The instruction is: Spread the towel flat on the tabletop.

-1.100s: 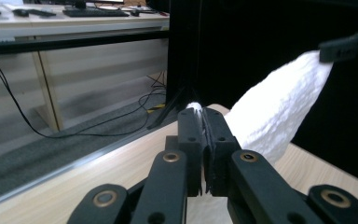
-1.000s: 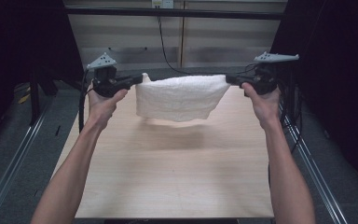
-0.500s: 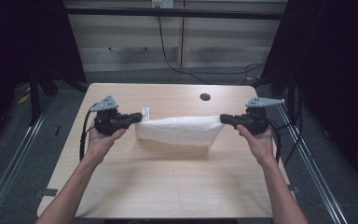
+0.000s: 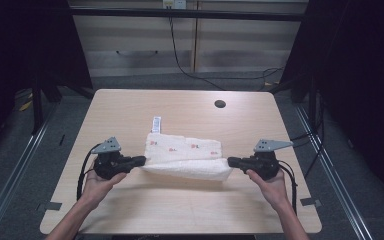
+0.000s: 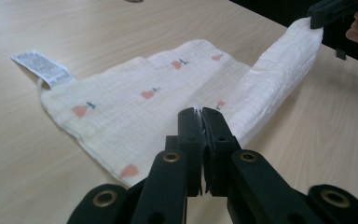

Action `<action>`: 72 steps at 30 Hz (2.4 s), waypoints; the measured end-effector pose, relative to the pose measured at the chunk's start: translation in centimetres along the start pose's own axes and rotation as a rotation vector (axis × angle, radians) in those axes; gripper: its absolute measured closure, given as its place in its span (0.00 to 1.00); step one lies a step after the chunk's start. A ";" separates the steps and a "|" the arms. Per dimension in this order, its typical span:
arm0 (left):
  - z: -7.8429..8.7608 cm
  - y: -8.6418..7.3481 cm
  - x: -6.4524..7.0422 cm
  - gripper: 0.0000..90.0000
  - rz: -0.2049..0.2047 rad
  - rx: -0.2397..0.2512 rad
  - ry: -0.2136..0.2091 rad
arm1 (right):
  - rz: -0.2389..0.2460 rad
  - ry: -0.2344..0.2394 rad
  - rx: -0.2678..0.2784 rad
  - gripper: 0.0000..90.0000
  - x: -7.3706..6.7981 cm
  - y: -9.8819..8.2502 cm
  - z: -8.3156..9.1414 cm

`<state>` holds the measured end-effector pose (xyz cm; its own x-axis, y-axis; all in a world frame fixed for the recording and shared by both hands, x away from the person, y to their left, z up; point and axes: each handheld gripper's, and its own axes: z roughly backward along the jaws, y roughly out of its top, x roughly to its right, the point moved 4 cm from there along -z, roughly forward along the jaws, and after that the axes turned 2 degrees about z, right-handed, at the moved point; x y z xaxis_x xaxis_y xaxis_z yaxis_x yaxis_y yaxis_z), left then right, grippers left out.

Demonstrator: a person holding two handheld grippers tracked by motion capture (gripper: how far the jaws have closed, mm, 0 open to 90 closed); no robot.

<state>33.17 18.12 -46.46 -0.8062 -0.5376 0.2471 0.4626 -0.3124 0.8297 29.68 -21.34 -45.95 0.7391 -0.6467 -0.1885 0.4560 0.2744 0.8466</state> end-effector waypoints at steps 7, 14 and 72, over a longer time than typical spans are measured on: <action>-0.6 -2.9 0.9 0.96 -0.009 -0.049 -0.029 | -0.002 0.002 -0.043 0.97 -1.1 -2.1 0.2; -1.3 -5.3 1.8 0.94 -0.039 -0.118 -0.016 | -0.005 0.035 -0.121 0.94 -2.3 -4.9 0.0; -6.0 -4.6 0.8 0.84 -0.058 -0.199 0.052 | -0.034 -0.040 -0.245 0.85 0.1 -5.0 -5.6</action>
<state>32.63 14.46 -53.05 -0.8157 -0.5526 0.1710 0.4837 -0.4895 0.7256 30.22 -18.82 -52.99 0.7032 -0.6850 -0.1904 0.5905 0.4134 0.6931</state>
